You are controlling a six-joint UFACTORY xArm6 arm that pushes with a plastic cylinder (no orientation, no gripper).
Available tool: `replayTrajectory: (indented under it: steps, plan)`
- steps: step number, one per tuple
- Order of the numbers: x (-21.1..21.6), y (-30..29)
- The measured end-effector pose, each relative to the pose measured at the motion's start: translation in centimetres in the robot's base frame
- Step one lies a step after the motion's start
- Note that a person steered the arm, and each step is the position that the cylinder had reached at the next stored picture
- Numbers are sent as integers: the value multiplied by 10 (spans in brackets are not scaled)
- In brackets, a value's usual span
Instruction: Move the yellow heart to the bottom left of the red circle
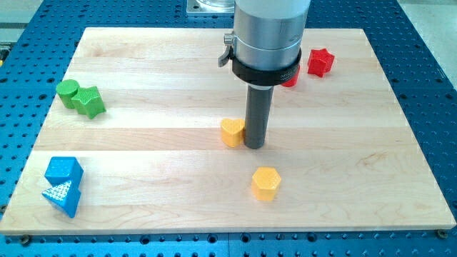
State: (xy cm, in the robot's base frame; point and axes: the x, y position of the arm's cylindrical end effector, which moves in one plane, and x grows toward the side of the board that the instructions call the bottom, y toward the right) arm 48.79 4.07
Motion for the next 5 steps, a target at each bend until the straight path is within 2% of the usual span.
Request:
replayTrajectory:
  steps: [1, 3, 4, 5]
  plan:
    - [0, -17]
    - [30, -42]
    - [22, -77]
    - [-6, -68]
